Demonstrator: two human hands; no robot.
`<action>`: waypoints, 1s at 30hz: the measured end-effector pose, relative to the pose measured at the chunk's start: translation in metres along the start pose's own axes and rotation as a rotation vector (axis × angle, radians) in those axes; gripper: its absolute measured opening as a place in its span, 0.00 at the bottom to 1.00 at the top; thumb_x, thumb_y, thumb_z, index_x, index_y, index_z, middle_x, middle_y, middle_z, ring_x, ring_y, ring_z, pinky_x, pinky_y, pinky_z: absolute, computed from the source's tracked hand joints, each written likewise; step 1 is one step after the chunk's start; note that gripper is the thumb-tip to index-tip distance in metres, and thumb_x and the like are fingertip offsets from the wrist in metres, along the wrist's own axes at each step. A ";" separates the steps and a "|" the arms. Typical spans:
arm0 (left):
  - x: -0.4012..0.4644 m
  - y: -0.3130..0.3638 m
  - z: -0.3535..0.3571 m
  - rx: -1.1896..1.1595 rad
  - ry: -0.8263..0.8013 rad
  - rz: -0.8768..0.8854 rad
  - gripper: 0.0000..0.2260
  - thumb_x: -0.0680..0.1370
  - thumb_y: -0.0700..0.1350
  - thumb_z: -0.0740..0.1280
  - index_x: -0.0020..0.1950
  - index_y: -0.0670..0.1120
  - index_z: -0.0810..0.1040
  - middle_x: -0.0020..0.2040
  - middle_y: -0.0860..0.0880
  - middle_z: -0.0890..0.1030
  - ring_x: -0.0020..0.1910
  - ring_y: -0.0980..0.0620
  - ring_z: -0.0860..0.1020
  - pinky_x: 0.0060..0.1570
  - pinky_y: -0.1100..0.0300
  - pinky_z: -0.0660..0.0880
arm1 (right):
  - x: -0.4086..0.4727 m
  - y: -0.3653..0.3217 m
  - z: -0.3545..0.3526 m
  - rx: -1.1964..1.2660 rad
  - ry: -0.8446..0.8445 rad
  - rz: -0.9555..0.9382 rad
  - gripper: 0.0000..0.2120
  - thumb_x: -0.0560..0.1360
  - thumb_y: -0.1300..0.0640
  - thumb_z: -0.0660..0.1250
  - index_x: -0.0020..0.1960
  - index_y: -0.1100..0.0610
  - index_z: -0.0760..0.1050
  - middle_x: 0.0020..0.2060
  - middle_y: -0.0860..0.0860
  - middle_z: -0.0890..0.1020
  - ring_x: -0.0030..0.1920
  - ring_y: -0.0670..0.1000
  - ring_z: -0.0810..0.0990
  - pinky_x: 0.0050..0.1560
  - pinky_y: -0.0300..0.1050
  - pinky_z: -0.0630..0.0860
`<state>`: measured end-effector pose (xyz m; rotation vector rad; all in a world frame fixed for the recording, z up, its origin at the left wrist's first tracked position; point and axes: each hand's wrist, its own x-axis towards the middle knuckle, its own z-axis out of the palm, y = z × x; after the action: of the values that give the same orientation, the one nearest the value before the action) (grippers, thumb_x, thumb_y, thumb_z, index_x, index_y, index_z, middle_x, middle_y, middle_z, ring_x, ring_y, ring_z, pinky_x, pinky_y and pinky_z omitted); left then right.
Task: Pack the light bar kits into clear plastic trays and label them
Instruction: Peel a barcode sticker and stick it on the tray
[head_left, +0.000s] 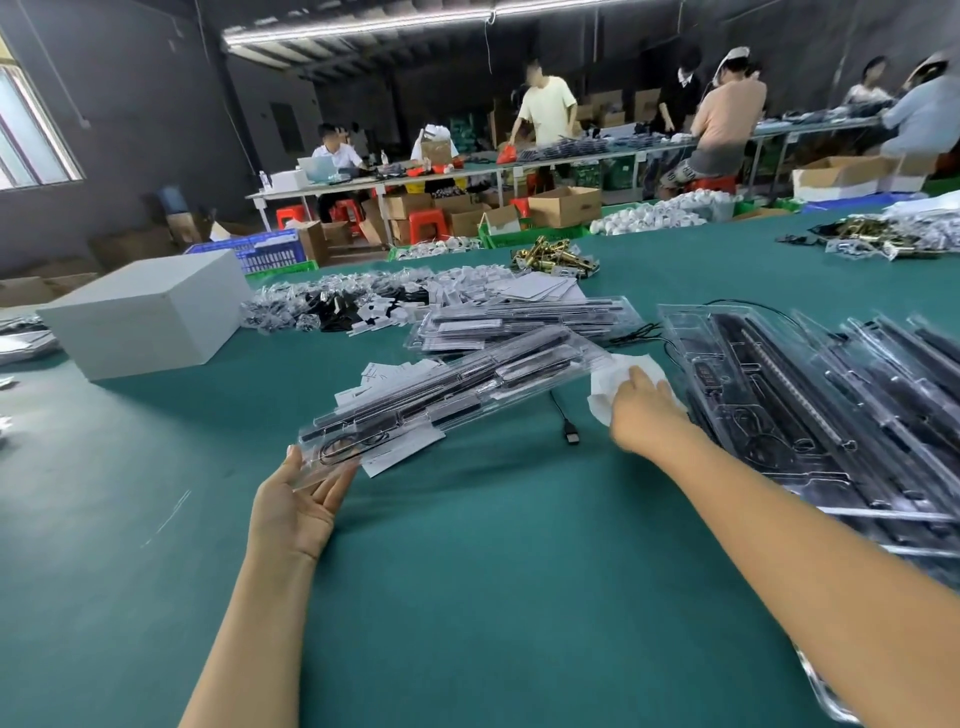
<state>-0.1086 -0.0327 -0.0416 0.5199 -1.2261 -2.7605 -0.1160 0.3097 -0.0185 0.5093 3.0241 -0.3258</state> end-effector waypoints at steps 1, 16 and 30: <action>0.000 0.000 0.000 -0.005 0.006 -0.003 0.08 0.82 0.44 0.61 0.46 0.42 0.70 0.32 0.42 0.82 0.29 0.45 0.83 0.31 0.58 0.81 | 0.002 0.003 -0.004 0.123 0.067 0.016 0.26 0.78 0.61 0.57 0.74 0.67 0.55 0.76 0.57 0.53 0.71 0.62 0.60 0.66 0.55 0.66; -0.007 -0.034 0.015 0.713 -0.130 0.134 0.07 0.81 0.41 0.62 0.57 0.39 0.72 0.43 0.44 0.83 0.34 0.44 0.83 0.36 0.54 0.81 | -0.057 0.009 -0.113 1.681 0.563 -0.492 0.10 0.79 0.58 0.60 0.58 0.57 0.75 0.60 0.60 0.76 0.58 0.55 0.78 0.53 0.49 0.79; -0.057 -0.077 0.052 1.205 -0.385 0.506 0.25 0.72 0.42 0.74 0.66 0.51 0.69 0.60 0.53 0.77 0.50 0.64 0.75 0.47 0.77 0.68 | -0.120 -0.081 -0.031 0.471 0.237 -1.003 0.13 0.81 0.59 0.59 0.63 0.58 0.75 0.63 0.48 0.76 0.59 0.49 0.76 0.62 0.45 0.70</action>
<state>-0.0672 0.0682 -0.0499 -0.3015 -2.5751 -1.4935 -0.0306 0.2033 0.0389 -1.0912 3.1349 -1.0735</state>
